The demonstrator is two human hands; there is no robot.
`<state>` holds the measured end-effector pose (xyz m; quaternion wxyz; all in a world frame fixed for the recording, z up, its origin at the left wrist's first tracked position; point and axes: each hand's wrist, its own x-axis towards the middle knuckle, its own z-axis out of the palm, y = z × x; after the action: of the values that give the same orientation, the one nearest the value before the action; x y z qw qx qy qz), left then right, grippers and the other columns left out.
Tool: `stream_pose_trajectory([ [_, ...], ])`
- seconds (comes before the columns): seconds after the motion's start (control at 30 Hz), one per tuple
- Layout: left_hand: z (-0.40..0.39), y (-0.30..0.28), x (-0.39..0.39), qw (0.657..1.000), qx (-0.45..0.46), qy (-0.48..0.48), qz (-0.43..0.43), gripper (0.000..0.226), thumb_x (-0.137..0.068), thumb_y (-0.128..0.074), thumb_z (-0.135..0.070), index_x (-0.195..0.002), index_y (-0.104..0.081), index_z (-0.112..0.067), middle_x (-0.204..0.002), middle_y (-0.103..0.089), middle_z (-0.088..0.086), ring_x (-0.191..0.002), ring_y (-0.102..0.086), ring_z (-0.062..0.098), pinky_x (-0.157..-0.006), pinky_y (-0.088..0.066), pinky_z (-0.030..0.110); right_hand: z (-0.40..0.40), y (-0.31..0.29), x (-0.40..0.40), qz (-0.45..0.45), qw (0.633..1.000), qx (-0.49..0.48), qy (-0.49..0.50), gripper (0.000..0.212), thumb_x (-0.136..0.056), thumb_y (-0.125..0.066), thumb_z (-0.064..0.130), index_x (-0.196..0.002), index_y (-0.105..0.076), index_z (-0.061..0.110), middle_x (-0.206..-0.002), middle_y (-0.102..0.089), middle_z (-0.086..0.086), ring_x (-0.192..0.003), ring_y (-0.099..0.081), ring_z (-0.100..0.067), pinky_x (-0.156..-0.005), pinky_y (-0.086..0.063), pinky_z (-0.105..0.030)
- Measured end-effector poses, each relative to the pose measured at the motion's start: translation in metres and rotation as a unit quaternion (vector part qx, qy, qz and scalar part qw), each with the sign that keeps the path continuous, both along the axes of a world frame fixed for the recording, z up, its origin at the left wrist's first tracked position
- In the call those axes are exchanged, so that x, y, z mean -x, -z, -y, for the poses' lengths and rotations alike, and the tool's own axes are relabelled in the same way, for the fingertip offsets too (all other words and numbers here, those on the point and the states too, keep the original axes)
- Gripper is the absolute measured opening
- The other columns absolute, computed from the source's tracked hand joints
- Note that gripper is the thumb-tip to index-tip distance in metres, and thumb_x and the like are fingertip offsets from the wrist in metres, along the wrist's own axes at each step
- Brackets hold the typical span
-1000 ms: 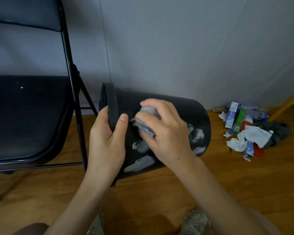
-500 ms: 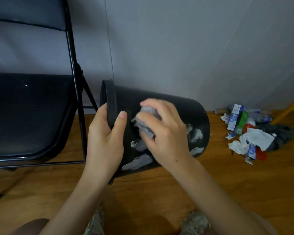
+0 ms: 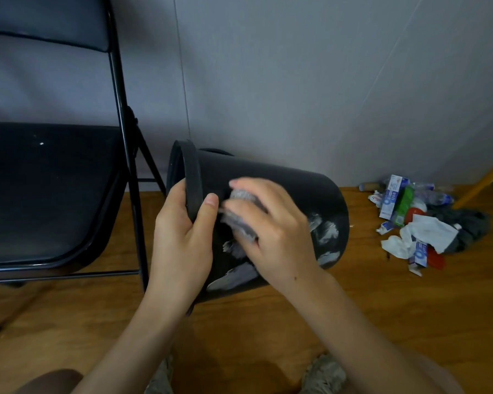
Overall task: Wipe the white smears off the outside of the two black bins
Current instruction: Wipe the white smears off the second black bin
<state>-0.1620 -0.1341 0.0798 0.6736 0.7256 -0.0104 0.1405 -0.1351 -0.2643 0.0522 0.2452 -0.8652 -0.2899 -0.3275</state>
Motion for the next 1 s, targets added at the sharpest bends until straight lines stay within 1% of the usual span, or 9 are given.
stream_pose_trajectory([
  [0.07, 0.001, -0.001, 0.002, 1.000, 0.006, 0.001, 0.003, 0.021, -0.098, -0.047, -0.017, -0.116, -0.057, -0.020, -0.101, -0.067, -0.002, -0.096, -0.065, 0.014, -0.082, -0.055, 0.037, -0.003, -0.005, -0.006, -0.009, 0.999, -0.029, 0.024, 0.025, -0.085, -0.068, 0.018, -0.105, -0.071, 0.004, -0.120, -0.064, -0.015, -0.115, -0.058, -0.027, -0.090, -0.053, -0.029],
  [0.17, -0.002, -0.004, 0.002, 1.000, -0.002, -0.009, 0.007, 0.020, -0.097, -0.047, -0.018, -0.114, -0.058, -0.021, -0.096, -0.067, -0.010, -0.094, -0.065, 0.009, -0.076, -0.054, 0.024, 0.000, -0.003, -0.001, 0.009, 1.000, -0.001, -0.005, 0.023, -0.085, -0.070, 0.016, -0.104, -0.072, 0.004, -0.120, -0.064, -0.016, -0.116, -0.057, -0.027, -0.093, -0.051, -0.028],
  [0.27, -0.008, -0.004, -0.001, 1.000, 0.016, -0.015, -0.010, 0.016, -0.097, -0.048, -0.021, -0.107, -0.059, -0.025, -0.092, -0.068, -0.008, -0.087, -0.066, 0.011, -0.072, -0.053, 0.028, 0.018, 0.002, 0.004, 0.005, 0.999, 0.031, -0.004, 0.022, -0.086, -0.066, 0.019, -0.101, -0.071, 0.004, -0.119, -0.063, -0.014, -0.116, -0.056, -0.027, -0.093, -0.052, -0.030],
  [0.4, -0.009, -0.007, 0.003, 1.000, 0.012, -0.024, 0.001, 0.016, -0.096, -0.048, -0.023, -0.104, -0.055, -0.035, -0.097, -0.066, -0.014, -0.091, -0.065, 0.005, -0.071, -0.054, 0.020, 0.035, 0.000, -0.002, -0.029, 0.995, -0.028, 0.089, 0.032, -0.087, -0.055, 0.028, -0.103, -0.072, 0.005, -0.118, -0.064, -0.012, -0.113, -0.058, -0.024, -0.085, -0.056, -0.030],
  [0.57, -0.003, -0.004, 0.003, 0.999, -0.011, -0.037, 0.026, 0.021, -0.097, -0.048, -0.019, -0.116, -0.055, -0.024, -0.097, -0.066, -0.009, -0.095, -0.063, 0.003, -0.076, -0.051, 0.015, 0.000, 0.005, 0.005, 0.010, 1.000, -0.005, 0.020, 0.023, -0.087, -0.065, 0.019, -0.103, -0.071, 0.003, -0.120, -0.063, -0.016, -0.118, -0.055, -0.029, -0.095, -0.051, -0.032],
  [0.67, -0.002, -0.006, 0.003, 0.998, -0.022, -0.040, 0.039, 0.019, -0.098, -0.048, -0.015, -0.111, -0.055, -0.026, -0.092, -0.065, -0.012, -0.091, -0.063, 0.002, -0.072, -0.048, 0.011, -0.005, 0.004, 0.010, 0.035, 0.999, 0.023, -0.020, 0.020, -0.090, -0.065, 0.020, -0.101, -0.072, 0.004, -0.119, -0.064, -0.016, -0.120, -0.053, -0.027, -0.096, -0.050, -0.029],
  [0.83, -0.012, -0.010, 0.001, 0.998, 0.031, -0.048, 0.012, 0.018, -0.097, -0.048, -0.020, -0.103, -0.055, -0.035, -0.094, -0.068, -0.014, -0.090, -0.065, 0.005, -0.072, -0.054, 0.019, 0.028, 0.007, 0.001, 0.001, 0.998, 0.015, 0.060, 0.025, -0.085, -0.062, 0.023, -0.100, -0.072, 0.006, -0.118, -0.063, -0.013, -0.116, -0.055, -0.024, -0.090, -0.053, -0.028],
  [0.9, -0.013, -0.011, 0.002, 0.998, 0.035, -0.050, 0.016, 0.018, -0.097, -0.048, -0.019, -0.106, -0.054, -0.034, -0.095, -0.067, -0.013, -0.093, -0.064, 0.004, -0.070, -0.053, 0.015, 0.029, 0.008, 0.002, -0.005, 0.996, -0.002, 0.084, 0.027, -0.086, -0.059, 0.024, -0.101, -0.072, 0.006, -0.118, -0.063, -0.013, -0.115, -0.056, -0.024, -0.087, -0.054, -0.029],
  [1.0, -0.008, -0.011, 0.004, 0.998, 0.012, -0.048, 0.029, 0.020, -0.097, -0.048, -0.019, -0.109, -0.052, -0.034, -0.097, -0.065, -0.012, -0.095, -0.063, 0.001, -0.071, -0.049, 0.011, 0.010, 0.006, 0.006, 0.010, 0.998, -0.021, 0.062, 0.028, -0.084, -0.063, 0.020, -0.106, -0.069, 0.004, -0.121, -0.062, -0.015, -0.117, -0.055, -0.027, -0.095, -0.049, -0.026],
])
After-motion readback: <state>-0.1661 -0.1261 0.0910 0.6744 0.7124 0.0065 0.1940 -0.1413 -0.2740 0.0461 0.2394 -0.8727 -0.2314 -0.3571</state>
